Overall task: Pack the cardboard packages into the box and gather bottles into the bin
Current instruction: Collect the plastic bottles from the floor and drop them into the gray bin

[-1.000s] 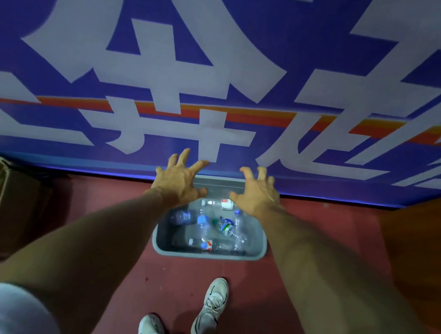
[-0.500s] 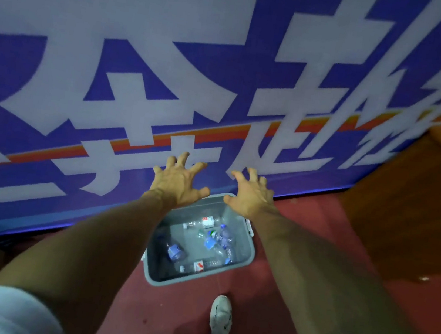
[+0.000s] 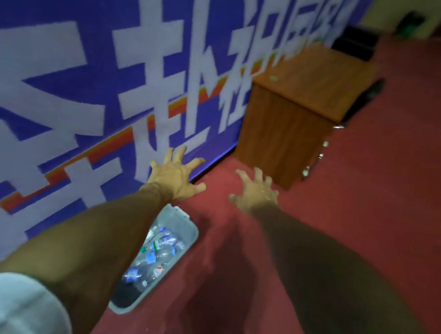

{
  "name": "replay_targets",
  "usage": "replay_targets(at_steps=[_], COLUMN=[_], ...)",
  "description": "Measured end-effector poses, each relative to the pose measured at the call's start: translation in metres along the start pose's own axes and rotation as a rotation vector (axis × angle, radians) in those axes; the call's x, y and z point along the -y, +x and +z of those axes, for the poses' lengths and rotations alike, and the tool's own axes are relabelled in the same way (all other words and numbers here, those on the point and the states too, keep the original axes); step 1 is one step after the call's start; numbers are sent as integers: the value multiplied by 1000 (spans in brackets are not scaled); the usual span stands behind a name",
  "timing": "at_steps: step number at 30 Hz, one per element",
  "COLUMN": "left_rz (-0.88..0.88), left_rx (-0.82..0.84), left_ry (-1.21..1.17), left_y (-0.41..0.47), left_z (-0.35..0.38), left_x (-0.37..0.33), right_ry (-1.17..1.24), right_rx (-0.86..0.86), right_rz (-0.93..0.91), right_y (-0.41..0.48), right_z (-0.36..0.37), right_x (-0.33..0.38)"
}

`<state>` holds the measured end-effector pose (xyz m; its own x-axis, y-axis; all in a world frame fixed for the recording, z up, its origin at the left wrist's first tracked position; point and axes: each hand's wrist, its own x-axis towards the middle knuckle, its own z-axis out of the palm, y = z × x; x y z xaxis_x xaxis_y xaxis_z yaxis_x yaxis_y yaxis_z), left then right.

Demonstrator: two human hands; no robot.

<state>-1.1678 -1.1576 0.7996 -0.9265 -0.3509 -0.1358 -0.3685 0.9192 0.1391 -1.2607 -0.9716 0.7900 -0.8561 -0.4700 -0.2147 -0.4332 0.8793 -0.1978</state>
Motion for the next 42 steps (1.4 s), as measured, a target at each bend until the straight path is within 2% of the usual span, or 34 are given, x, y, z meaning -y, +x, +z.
replay_targets(at_steps=[8, 13, 17, 30, 42], left_rz=[448, 716, 861, 1302, 1740], left_rx=[19, 63, 112, 283, 433], left_ry=[33, 20, -14, 73, 173], left_y=[-18, -97, -182, -400, -535], left_z=[10, 45, 74, 155, 234], left_x=[-215, -367, -457, -668, -802], right_ry=[73, 102, 124, 268, 418], right_rx=[-93, -131, -142, -205, -292], right_rz=[422, 711, 871, 1336, 1763], right_y=[-138, -278, -387, -673, -799], right_z=[-29, -24, -14, 49, 102], right_x=[-186, -296, -356, -468, -532])
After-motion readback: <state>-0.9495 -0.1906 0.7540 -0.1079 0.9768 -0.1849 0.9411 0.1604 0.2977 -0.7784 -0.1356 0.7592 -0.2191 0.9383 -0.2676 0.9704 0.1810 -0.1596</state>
